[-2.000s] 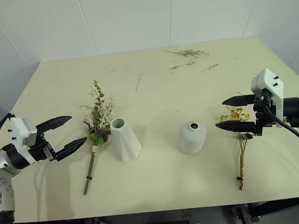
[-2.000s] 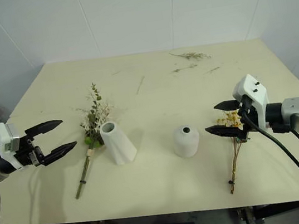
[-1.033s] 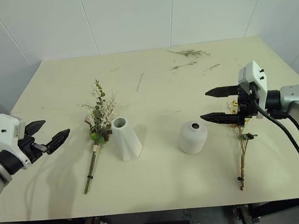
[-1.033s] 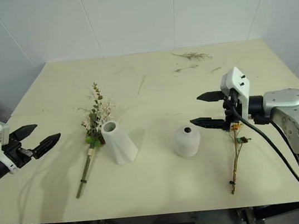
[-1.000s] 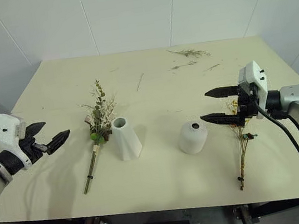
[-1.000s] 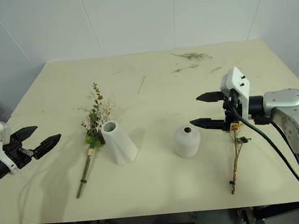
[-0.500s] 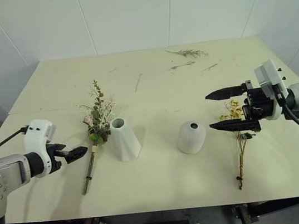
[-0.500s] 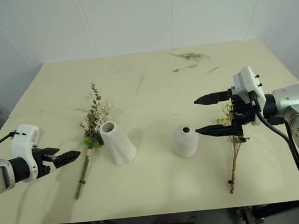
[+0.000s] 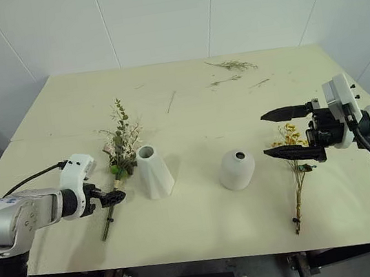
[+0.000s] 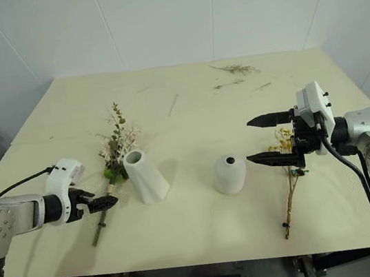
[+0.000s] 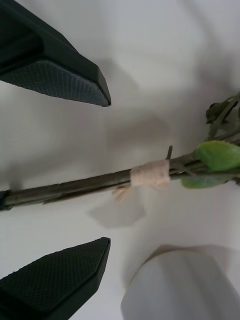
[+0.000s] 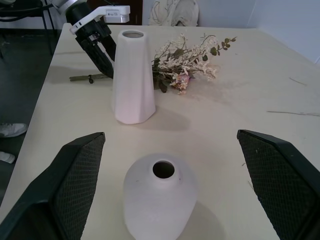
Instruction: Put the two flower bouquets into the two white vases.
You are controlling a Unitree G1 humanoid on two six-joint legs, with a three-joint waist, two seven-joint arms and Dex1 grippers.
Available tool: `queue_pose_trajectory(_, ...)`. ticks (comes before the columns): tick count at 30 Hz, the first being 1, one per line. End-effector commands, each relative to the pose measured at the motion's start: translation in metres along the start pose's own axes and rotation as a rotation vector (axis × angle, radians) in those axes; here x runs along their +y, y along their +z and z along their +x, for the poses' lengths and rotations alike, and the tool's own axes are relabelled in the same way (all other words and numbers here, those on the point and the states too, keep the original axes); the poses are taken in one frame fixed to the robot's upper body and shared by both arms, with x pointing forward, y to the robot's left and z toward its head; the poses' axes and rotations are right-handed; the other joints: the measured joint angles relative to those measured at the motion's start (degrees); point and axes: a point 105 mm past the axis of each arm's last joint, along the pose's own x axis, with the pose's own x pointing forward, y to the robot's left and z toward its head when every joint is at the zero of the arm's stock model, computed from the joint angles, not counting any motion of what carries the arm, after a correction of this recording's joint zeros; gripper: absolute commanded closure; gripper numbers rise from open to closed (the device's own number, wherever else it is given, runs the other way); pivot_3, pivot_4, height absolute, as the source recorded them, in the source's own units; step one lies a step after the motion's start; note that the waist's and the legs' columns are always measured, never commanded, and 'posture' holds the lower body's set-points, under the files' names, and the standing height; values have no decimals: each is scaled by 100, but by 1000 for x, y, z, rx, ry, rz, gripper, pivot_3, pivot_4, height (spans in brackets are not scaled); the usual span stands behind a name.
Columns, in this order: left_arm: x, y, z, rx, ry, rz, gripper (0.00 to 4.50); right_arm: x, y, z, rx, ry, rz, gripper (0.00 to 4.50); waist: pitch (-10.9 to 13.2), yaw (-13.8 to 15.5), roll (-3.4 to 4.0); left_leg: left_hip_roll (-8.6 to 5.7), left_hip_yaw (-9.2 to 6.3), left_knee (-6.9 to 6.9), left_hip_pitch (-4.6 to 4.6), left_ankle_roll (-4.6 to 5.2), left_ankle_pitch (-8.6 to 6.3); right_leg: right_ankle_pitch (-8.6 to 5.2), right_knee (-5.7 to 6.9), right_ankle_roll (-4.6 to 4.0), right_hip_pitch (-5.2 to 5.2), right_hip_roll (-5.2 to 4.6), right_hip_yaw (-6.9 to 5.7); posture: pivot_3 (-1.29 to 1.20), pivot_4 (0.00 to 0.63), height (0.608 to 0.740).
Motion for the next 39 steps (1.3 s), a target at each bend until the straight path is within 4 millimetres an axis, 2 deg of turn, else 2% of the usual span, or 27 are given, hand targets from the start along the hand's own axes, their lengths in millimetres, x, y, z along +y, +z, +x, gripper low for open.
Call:
queue_pose_trajectory(1, 10, 12, 3, -32, 47, 14, 409, -1, 13, -5, -11, -31, -51, 0, 0, 2, 0, 0, 0, 0, 0, 0, 0, 0, 0, 0, 0, 0, 0, 0, 150, 740)
queue_pose_trajectory(4, 16, 12, 8, -27, 71, 22, 1224, -1, 12, -5, -9, -37, -53, 0, 0, -5, 0, 0, 0, -1, -1, 0, 0, 0, -1, 0, -2, 1, 0, 0, 150, 740)
queue_pose_trajectory(15, 10, 16, 11, -38, 30, 60, 4419, 0, 15, -9, -6, -54, -63, 0, 0, 4, -1, 0, 0, 0, -1, 0, 0, 0, 0, 0, -1, 0, 0, 0, 150, 740)
queue_pose_trajectory(17, 22, 39, 8, -179, 88, 76, 4485, -1, 14, -10, -6, -62, -64, 0, 0, 10, -1, 0, 0, 0, -1, 0, 0, 0, 0, 1, -1, 0, 0, 0, 150, 740)
queue_pose_trajectory(19, 32, 52, 5, -249, 132, 48, 4485, -1, 14, -11, -10, -62, -69, 0, 2, 16, -3, 0, 0, 3, -1, -1, 1, 0, 4, 1, -1, 1, -1, 0, 150, 740)
queue_pose_trajectory(21, 32, 59, 2, -289, 131, 72, 4485, -1, 14, -12, -13, -70, -76, 0, 2, 13, -4, 0, 0, 7, -2, -2, 1, 2, 5, 3, 0, 1, -1, 0, 150, 740)
queue_pose_trajectory(23, 33, 78, -6, -395, 138, 103, 4485, 0, 14, -12, -17, -78, -74, 0, 3, 8, -5, -1, 4, 6, -2, -2, 1, 2, 0, 4, 0, -1, 3, 0, 150, 740)
queue_pose_trajectory(28, 30, 137, -40, -847, 54, 63, 4485, 1, 13, -10, -31, -95, -74, 0, 4, 27, -8, -1, 4, 8, -3, -4, 3, 3, 1, 6, 0, -1, 1, 0, 150, 740)
queue_pose_trajectory(30, 20, 151, -53, -981, -9, 132, 4485, 1, 14, -10, -35, -102, -75, 0, 4, 27, -8, -1, 4, 10, -5, -5, 3, 5, 0, 10, 1, -2, 1, 0, 150, 740)
queue_pose_trajectory(31, 4, 161, -64, -1084, -95, 236, 4485, 1, 14, -10, -38, -108, -76, 0, 4, 25, -8, -2, 5, 10, -5, -6, 3, 6, -2, 11, 1, -3, 2, 0, 150, 740)
queue_pose_trajectory(33, -14, 168, -74, -1193, -190, 325, 4485, 3, 14, -10, -41, -113, -76, 0, 4, 27, -8, -2, 11, 9, -5, -27, 15, 6, -6, 11, 2, -3, 2, 0, 150, 740)
queue_pose_trajectory(38, -39, 173, -79, -1291, -385, 338, 4485, 6, 16, -12, -47, -124, -82, 0, 4, 13, -8, -2, 11, 10, -4, -23, 13, 7, -2, 13, 2, -2, 3, 0, 150, 740)
queue_pose_trajectory(39, -48, 174, -85, -1332, -478, 333, 4485, 7, 18, -13, -57, -127, -90, 0, 4, 17, -8, -2, 11, 12, -4, -18, 10, 7, -1, 14, 2, -2, 4, 0, 150, 740)
